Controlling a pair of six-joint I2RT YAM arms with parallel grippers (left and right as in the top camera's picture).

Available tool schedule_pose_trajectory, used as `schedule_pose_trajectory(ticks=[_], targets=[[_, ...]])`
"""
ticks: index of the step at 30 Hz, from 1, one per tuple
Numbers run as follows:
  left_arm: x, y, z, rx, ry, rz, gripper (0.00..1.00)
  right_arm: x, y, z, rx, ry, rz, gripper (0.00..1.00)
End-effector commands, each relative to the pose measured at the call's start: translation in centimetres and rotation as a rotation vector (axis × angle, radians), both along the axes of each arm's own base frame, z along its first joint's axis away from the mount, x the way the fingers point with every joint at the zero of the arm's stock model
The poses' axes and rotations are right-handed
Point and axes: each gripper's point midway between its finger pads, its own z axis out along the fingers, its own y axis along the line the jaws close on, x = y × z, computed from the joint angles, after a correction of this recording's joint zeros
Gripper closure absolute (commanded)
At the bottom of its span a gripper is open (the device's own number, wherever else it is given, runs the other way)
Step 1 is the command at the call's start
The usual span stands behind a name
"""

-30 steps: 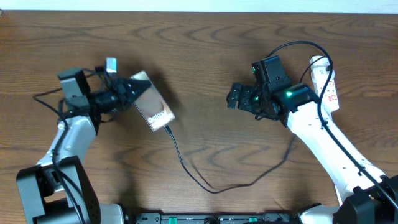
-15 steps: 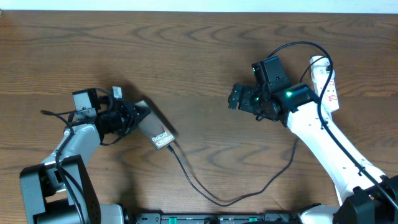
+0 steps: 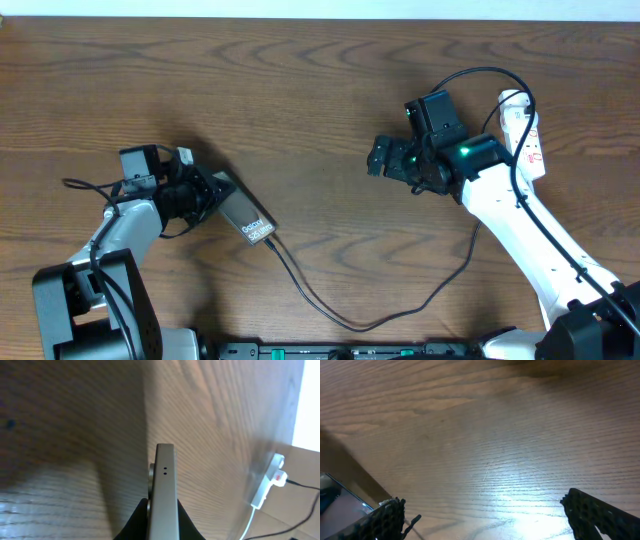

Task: Plug charger to phone and switch on socket
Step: 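Lower the phone with the left gripper toward the table center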

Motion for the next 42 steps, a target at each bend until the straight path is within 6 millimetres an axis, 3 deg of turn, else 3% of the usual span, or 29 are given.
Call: schedule_pose_trajectory(ticks=[1, 14, 23, 29, 37, 42], targets=[[-0.2, 0.0, -1.1, 0.002, 0.038, -0.002, 0.93, 0.1, -0.2, 0.2, -0.014, -0.015, 0.005, 0.01], [-1.3, -0.3, -4.0, -0.021, 0.139, -0.002, 0.93, -0.1, 0.1, 0.3, -0.014, -0.016, 0.014, 0.01], [-1.4, -0.3, -4.1, -0.023, 0.147, -0.003, 0.91, -0.1, 0.1, 0.3, -0.014, -0.017, 0.014, 0.01], [-1.6, -0.4, -4.1, -0.024, 0.157, -0.003, 0.63, 0.0, 0.1, 0.3, -0.012, -0.019, 0.014, 0.01], [-2.2, -0.3, -4.4, -0.02, 0.185, 0.001, 0.5, 0.0, 0.1, 0.3, -0.013, -0.019, 0.014, 0.01], [-4.0, 0.7, -5.7, 0.056, 0.287, 0.027, 0.47, 0.0, 0.1, 0.3, -0.013, -0.019, 0.014, 0.01]])
